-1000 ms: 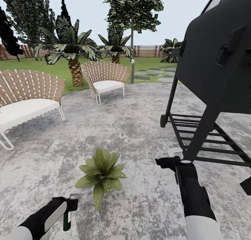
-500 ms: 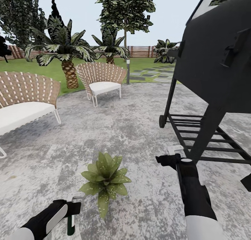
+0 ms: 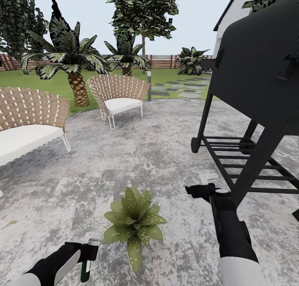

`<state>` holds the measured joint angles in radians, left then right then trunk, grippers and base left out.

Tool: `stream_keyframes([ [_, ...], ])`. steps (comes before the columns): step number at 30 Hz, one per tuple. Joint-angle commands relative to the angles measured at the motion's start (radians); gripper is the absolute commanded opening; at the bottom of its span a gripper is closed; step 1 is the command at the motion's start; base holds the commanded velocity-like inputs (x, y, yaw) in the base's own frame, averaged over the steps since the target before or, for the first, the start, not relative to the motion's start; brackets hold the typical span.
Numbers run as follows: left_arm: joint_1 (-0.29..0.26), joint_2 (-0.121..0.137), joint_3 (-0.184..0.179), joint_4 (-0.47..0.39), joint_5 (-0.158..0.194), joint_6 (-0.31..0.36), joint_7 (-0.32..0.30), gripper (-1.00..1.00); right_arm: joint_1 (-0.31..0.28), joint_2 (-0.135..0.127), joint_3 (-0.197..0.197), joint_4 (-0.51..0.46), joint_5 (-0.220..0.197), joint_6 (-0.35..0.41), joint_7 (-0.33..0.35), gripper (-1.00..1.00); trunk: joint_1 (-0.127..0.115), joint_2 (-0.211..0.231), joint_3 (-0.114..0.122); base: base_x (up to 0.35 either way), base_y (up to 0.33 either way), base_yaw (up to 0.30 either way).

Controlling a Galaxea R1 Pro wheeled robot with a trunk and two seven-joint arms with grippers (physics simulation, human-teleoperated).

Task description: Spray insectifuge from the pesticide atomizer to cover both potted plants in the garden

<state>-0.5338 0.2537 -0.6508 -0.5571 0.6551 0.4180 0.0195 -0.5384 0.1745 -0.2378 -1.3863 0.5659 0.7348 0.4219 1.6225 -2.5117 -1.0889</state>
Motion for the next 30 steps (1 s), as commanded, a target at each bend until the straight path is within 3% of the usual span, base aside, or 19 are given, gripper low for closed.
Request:
stream_keyframes([
  [1, 0.000, 0.000, -0.002, 0.000, -0.005, 0.000, -0.001, -1.00, 0.000, 0.000, 0.000, 0.001, 0.000, 0.000, 0.000, 1.00, 0.000, 0.000, 0.000, 0.002, 0.004, -0.036],
  [12, 0.000, 0.002, -0.004, 0.001, -0.004, -0.003, -0.014, -1.00, 0.000, 0.000, 0.000, 0.001, 0.000, 0.000, 0.000, 1.00, 0.000, 0.000, 0.000, -0.042, 0.227, -0.034],
  [15, 0.000, 0.009, -0.012, -0.028, -0.014, -0.011, -0.162, -1.00, 0.000, 0.000, 0.000, 0.005, 0.001, 0.000, 0.001, 1.00, 0.000, 0.000, 0.000, -0.001, 0.069, -0.273],
  [16, 0.000, 0.005, -0.013, -0.039, -0.028, -0.007, -0.226, -1.00, 0.000, 0.000, 0.001, 0.007, 0.001, 0.001, 0.001, 1.00, 0.000, 0.000, 0.000, 0.000, 0.006, -0.282],
  [18, 0.000, 0.006, -0.011, -0.037, -0.122, -0.006, -0.261, -1.00, 0.000, 0.000, -0.001, 0.007, 0.002, -0.001, 0.003, 1.00, 0.000, 0.000, 0.000, 0.000, 0.002, -0.097],
  [19, 0.000, 0.005, -0.002, -0.027, -0.163, -0.007, -0.310, -1.00, 0.000, 0.000, -0.001, 0.007, 0.002, -0.001, 0.004, 1.00, 0.000, 0.000, 0.000, 0.000, 0.000, -0.002],
  [30, 0.000, 0.001, -0.006, -0.021, -0.169, -0.005, -0.321, -1.00, 0.000, 0.000, 0.000, 0.011, 0.001, 0.001, 0.003, 1.00, 0.000, 0.000, 0.000, -0.232, 0.169, -0.162],
])
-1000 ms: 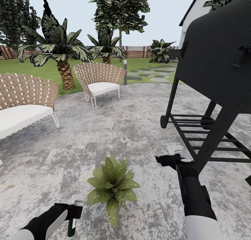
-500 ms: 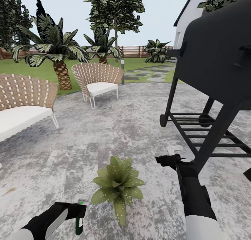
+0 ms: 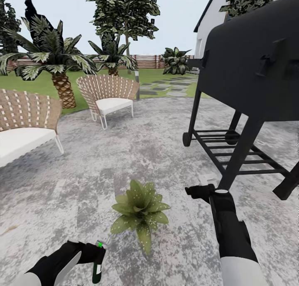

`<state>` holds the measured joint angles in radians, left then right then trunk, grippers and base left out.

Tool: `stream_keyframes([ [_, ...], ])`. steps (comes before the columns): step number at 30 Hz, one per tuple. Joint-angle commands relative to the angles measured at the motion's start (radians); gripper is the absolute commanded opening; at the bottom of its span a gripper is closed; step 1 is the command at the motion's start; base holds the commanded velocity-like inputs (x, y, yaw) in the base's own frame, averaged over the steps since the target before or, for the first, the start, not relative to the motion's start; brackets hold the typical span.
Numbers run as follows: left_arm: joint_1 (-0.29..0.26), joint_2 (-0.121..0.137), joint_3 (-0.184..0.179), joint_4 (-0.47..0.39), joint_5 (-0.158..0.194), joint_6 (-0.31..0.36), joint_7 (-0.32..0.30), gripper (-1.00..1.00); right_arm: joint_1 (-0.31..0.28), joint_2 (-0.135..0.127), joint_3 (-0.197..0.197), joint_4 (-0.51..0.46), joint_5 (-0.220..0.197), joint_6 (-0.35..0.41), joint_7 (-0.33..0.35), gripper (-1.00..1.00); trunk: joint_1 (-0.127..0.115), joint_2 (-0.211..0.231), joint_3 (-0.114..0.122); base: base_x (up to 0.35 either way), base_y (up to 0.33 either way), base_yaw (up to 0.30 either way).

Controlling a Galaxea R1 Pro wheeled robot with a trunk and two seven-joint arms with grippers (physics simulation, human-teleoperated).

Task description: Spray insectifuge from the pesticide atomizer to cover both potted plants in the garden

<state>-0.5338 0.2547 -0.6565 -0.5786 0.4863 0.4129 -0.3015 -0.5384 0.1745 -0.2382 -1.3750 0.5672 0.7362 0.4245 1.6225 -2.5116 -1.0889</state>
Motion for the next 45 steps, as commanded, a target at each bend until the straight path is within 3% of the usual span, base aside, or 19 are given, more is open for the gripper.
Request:
stream_keyframes([
  [1, 0.000, 0.000, 0.000, -0.004, -0.001, -0.001, 0.001, -1.00, 0.000, 0.000, -0.001, 0.000, 0.000, -0.001, 0.000, 1.00, 0.000, 0.000, 0.000, -0.135, 0.081, -0.022],
  [3, -0.001, -0.006, 0.001, -0.011, 0.000, 0.002, 0.007, -1.00, 0.000, 0.000, -0.002, -0.002, -0.001, -0.007, 0.001, 1.00, 0.000, 0.000, 0.000, -0.052, 0.031, -0.009],
  [6, -0.012, -0.083, 0.001, 0.011, 0.001, 0.043, 0.043, -1.00, 0.000, 0.000, 0.000, -0.009, -0.001, -0.010, 0.000, 1.00, 0.000, 0.000, 0.000, -0.011, 0.006, -0.010],
  [7, -0.023, -0.109, 0.003, 0.017, 0.000, 0.063, 0.102, -1.00, 0.000, 0.000, 0.001, -0.012, -0.002, -0.009, 0.004, 1.00, 0.000, 0.000, 0.000, 0.000, 0.000, -0.230],
  [8, -0.027, -0.113, 0.003, 0.018, 0.001, 0.063, 0.115, -1.00, 0.000, 0.000, 0.001, -0.013, -0.003, -0.010, 0.003, 1.00, 0.000, 0.000, 0.001, 0.000, 0.000, -0.233],
  [22, -0.031, -0.114, 0.009, 0.021, 0.008, 0.066, 0.134, -1.00, 0.000, 0.000, -0.002, -0.009, -0.002, -0.009, 0.002, 1.00, 0.000, 0.000, 0.002, 0.106, 0.078, -0.073],
  [30, -0.031, -0.117, 0.009, 0.042, 0.009, 0.095, 0.129, -1.00, 0.000, 0.000, 0.001, -0.013, -0.001, 0.001, -0.001, 1.00, 0.000, 0.000, 0.003, 0.157, 0.309, -0.086],
  [45, -0.031, -0.117, 0.009, 0.039, 0.006, 0.084, 0.119, -1.00, 0.000, 0.000, 0.002, -0.012, -0.001, -0.001, -0.001, 1.00, 0.000, 0.000, 0.005, 0.046, 0.333, -0.189],
])
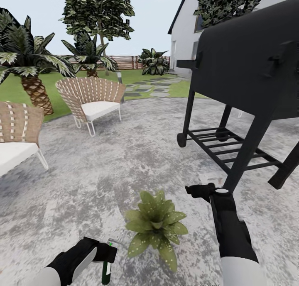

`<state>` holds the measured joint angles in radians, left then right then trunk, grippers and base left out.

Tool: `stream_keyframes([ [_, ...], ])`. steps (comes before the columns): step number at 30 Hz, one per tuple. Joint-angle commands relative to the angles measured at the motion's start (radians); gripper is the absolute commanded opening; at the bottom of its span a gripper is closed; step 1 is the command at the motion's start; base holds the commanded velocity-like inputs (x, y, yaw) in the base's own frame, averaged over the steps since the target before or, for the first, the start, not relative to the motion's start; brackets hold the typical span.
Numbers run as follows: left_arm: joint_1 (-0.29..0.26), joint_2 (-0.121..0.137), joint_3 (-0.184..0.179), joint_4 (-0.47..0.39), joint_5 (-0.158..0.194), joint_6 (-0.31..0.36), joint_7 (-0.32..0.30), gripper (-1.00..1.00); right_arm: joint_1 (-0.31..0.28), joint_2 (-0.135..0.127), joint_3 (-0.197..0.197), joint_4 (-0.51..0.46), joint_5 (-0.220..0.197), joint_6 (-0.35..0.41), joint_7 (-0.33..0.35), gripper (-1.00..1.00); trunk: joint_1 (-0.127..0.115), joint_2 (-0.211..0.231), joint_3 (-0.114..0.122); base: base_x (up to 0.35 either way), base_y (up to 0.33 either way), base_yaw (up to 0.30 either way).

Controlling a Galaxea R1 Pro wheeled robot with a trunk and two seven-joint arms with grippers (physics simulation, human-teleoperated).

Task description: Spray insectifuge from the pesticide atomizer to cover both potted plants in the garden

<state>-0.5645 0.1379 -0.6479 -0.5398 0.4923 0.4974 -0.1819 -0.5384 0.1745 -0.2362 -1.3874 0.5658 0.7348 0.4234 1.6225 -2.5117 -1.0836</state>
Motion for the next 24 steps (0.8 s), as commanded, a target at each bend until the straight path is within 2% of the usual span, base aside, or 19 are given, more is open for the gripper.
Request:
stream_keyframes([
  [1, 0.000, 0.004, 0.000, -0.016, 0.002, -0.007, -0.008, -1.00, 0.000, 0.000, 0.000, 0.000, 0.000, 0.000, 0.000, 1.00, 0.000, 0.000, 0.000, 0.000, 0.339, -0.279],
  [3, 0.008, 0.026, 0.003, -0.195, 0.005, 0.008, -0.058, -1.00, 0.000, 0.000, 0.000, 0.001, 0.000, 0.000, 0.000, 1.00, 0.000, 0.000, 0.000, 0.000, 0.339, -0.287],
  [4, 0.013, 0.036, 0.003, -0.280, 0.006, 0.067, -0.061, -1.00, 0.000, 0.000, 0.000, 0.001, 0.000, 0.000, 0.000, 1.00, 0.000, 0.000, 0.000, 0.000, 0.339, -0.283],
  [6, 0.017, 0.043, 0.005, -0.383, 0.003, 0.208, -0.061, -1.00, 0.000, 0.000, 0.000, 0.001, 0.000, -0.003, 0.000, 1.00, 0.000, 0.000, 0.000, 0.000, 0.272, -0.134],
  [7, 0.016, 0.049, 0.011, -0.451, -0.002, 0.301, -0.056, -1.00, 0.000, 0.000, 0.000, 0.002, 0.000, -0.005, 0.000, 1.00, 0.000, 0.000, 0.000, 0.000, 0.069, -0.030],
  [8, 0.016, 0.062, 0.030, -0.520, -0.006, 0.426, -0.043, -1.00, 0.000, 0.000, 0.000, 0.002, 0.000, -0.006, 0.000, 1.00, 0.000, 0.000, 0.000, 0.000, 0.018, -0.008],
  [9, 0.015, 0.076, 0.047, -0.558, -0.007, 0.505, -0.029, -1.00, 0.000, 0.000, 0.000, 0.003, 0.000, -0.006, 0.000, 1.00, 0.000, 0.000, 0.000, 0.000, 0.006, -0.003],
  [10, 0.015, 0.080, 0.052, -0.573, -0.008, 0.535, -0.018, -1.00, 0.000, 0.000, 0.000, 0.003, 0.000, -0.006, 0.000, 1.00, 0.000, 0.000, 0.000, 0.000, 0.002, -0.001],
  [13, -0.011, 0.071, 0.056, -0.596, -0.008, 0.550, 0.008, -1.00, 0.000, 0.000, -0.001, 0.004, 0.000, -0.009, 0.001, 1.00, 0.000, 0.000, 0.000, 0.000, 0.000, 0.000],
  [15, -0.024, 0.048, 0.056, -0.582, -0.004, 0.550, 0.044, -1.00, 0.000, 0.000, -0.001, 0.001, 0.000, -0.009, 0.000, 1.00, 0.000, 0.000, 0.000, 0.000, 0.000, 0.000],
  [17, -0.034, -0.052, 0.055, -0.464, -0.008, 0.550, 0.156, -1.00, 0.000, 0.000, -0.004, -0.003, 0.000, -0.009, 0.000, 1.00, 0.000, 0.000, 0.000, 0.000, 0.000, 0.000],
  [18, -0.049, -0.084, 0.055, -0.427, -0.008, 0.550, 0.186, -1.00, 0.000, 0.000, -0.006, -0.005, 0.000, -0.008, 0.000, 1.00, 0.000, 0.000, 0.000, 0.000, 0.000, 0.000],
  [21, -0.074, -0.098, 0.055, -0.398, -0.001, 0.550, 0.197, -1.00, 0.001, 0.000, -0.005, -0.005, 0.000, -0.007, 0.000, 1.00, 0.000, 0.000, 0.000, 0.000, 0.000, 0.000],
  [24, -0.109, -0.111, 0.056, -0.331, 0.004, 0.550, 0.194, -1.00, 0.000, 0.000, -0.005, -0.005, 0.000, -0.006, 0.000, 1.00, 0.000, 0.000, 0.000, 0.000, 0.000, 0.000],
])
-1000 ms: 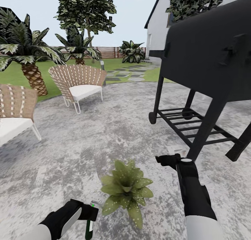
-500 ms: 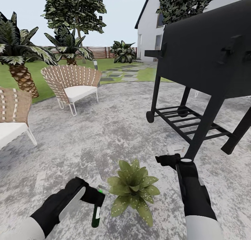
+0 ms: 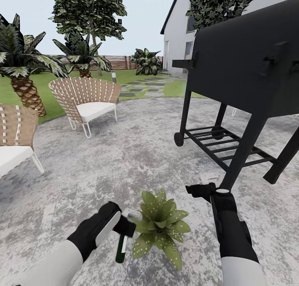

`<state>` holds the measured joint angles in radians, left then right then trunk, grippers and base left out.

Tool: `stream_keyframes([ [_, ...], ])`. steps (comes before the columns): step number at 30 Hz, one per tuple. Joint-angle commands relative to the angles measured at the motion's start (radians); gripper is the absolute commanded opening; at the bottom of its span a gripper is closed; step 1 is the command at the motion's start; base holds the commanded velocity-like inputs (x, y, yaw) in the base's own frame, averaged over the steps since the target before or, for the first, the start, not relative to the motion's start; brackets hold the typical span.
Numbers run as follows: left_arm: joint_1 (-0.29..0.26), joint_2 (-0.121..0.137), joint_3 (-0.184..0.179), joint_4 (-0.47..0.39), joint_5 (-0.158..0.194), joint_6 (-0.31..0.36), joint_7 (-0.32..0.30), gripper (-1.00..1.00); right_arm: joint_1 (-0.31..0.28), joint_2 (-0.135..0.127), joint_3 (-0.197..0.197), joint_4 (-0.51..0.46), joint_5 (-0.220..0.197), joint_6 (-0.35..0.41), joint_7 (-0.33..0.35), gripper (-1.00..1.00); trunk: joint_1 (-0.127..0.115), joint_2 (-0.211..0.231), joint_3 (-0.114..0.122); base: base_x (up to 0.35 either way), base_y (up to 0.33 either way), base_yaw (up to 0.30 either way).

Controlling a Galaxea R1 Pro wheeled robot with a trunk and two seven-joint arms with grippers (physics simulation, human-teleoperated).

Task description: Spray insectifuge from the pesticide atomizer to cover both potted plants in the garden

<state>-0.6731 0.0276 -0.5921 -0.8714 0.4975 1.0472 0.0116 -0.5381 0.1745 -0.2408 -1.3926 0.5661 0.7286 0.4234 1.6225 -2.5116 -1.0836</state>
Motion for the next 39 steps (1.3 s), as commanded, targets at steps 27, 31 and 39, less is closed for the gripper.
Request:
stream_keyframes([
  [27, -0.056, -0.046, 0.001, 0.203, -0.007, 0.000, -0.208, -1.00, 0.000, 0.000, -0.004, 0.000, 0.000, 0.001, 0.000, 1.00, 0.000, 0.000, 0.000, 0.000, 0.000, 0.000],
  [31, -0.058, -0.050, 0.002, 0.204, -0.006, 0.000, -0.212, -1.00, 0.000, 0.000, -0.004, 0.000, 0.000, 0.001, 0.000, 1.00, 0.000, 0.000, 0.000, 0.000, 0.000, 0.000],
  [39, -0.059, -0.052, 0.002, 0.209, -0.005, 0.000, -0.271, -1.00, 0.000, 0.000, -0.005, 0.000, 0.000, 0.005, 0.000, 1.00, 0.000, 0.000, 0.000, 0.000, 0.000, 0.000],
])
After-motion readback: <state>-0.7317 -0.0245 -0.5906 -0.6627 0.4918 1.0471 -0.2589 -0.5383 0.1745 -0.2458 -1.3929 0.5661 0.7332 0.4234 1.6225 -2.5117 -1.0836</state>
